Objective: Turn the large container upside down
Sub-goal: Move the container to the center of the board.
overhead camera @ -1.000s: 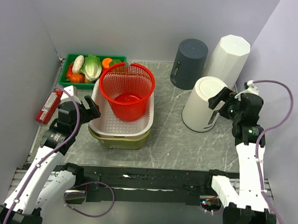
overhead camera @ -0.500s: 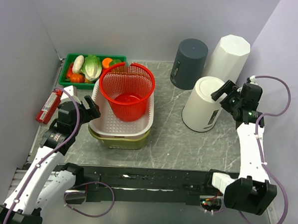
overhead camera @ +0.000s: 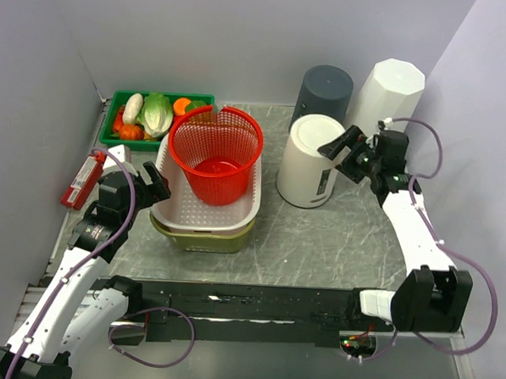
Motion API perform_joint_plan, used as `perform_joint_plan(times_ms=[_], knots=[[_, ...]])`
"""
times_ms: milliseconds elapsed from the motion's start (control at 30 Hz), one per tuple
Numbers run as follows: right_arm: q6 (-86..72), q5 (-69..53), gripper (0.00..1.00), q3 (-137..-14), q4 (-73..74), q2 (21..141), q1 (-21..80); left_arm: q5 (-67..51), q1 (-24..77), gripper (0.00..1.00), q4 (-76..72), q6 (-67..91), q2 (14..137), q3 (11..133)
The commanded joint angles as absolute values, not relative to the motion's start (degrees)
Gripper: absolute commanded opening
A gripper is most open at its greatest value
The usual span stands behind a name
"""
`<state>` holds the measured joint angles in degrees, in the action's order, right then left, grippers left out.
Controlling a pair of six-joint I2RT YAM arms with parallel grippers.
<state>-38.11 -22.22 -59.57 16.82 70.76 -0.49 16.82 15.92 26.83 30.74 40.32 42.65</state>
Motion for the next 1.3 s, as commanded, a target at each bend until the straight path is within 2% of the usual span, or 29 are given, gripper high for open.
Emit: perform_joint_plan(times_ms=[0,100,333,467,633,800,967,1167,1267], knots=[[-38.25,-31.01,1.00,-64.67,13.08,76.45,2.02,17.49,15.82,0.96,25.05,30.67,39.73,43.07],[-34.81,-32.33,1.00,-70.65,16.86,80.50,3.60,17.49,15.73,0.96,24.79,30.50,39.64,42.98],[-27.52,-42.79,1.00,-72.86,17.13,82.09,4.04,17.23,15.82,0.96,25.05,30.59,39.99,43.15],[-19.97,-35.19,1.00,-73.21,23.28,76.93,3.87,16.96,15.82,0.96,24.52,30.41,39.99,42.89],[-17.14,-27.52,1.00,-68.30,24.08,67.70,2.37,17.05,15.73,0.96,24.87,30.50,40.60,43.15],[-15.82,-21.71,1.00,-62.94,26.27,63.64,0.44,16.88,15.73,0.96,24.43,30.41,40.61,42.98],[-13.36,-21.27,1.00,-61.71,29.80,66.09,0.35,16.52,15.73,0.96,24.61,30.32,41.04,43.07],[-15.38,-25.66,1.00,-59.94,24.53,70.22,0.44,16.87,15.73,0.96,24.52,30.41,40.61,42.98],[-15.38,-22.52,1.00,-62.57,24.26,75.13,2.01,16.88,15.73,0.96,24.52,30.41,40.43,42.89]])
